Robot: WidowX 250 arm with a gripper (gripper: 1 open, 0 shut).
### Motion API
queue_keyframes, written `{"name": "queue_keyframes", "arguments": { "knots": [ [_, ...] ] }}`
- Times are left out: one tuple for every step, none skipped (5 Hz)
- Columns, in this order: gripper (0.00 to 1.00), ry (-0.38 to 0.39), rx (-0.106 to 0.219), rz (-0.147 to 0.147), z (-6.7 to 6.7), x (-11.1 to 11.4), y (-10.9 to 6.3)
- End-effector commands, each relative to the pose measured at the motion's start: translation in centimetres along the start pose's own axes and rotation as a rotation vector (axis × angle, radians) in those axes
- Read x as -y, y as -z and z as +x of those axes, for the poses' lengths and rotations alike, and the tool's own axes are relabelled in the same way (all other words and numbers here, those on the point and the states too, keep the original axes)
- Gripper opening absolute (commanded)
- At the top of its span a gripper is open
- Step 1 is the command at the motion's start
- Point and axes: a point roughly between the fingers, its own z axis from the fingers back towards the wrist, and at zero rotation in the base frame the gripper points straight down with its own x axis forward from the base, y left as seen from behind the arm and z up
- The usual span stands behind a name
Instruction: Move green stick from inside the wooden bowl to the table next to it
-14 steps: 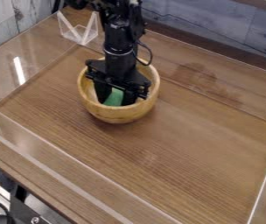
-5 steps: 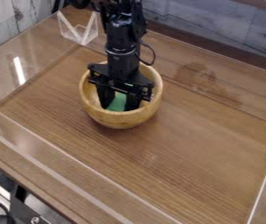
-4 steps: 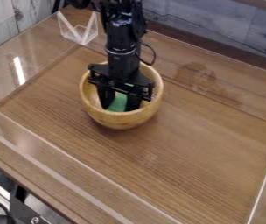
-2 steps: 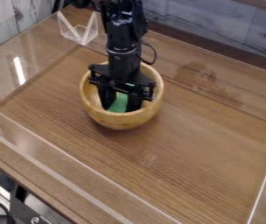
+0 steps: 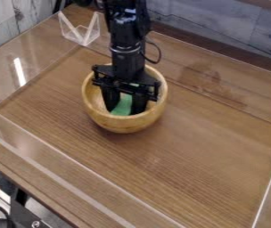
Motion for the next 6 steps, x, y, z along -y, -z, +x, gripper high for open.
{"name": "queue_keyframes", "arguments": {
  "knots": [
    [0.0, 0.004, 0.083, -0.017, 1.0, 0.1, -3.1],
    [0.0, 0.001, 0.088, -0.035, 1.1, 0.3, -4.2],
    [0.0, 0.0, 0.092, -0.053, 1.1, 0.6, -5.2],
    [0.0, 0.005, 0.098, -0.075, 1.0, 1.5, -6.5],
    [0.0, 0.025, 0.091, -0.088, 0.6, 3.2, -6.7],
    [0.0, 0.062, 0.082, -0.093, 0.3, 6.1, -5.8]
  ]
}}
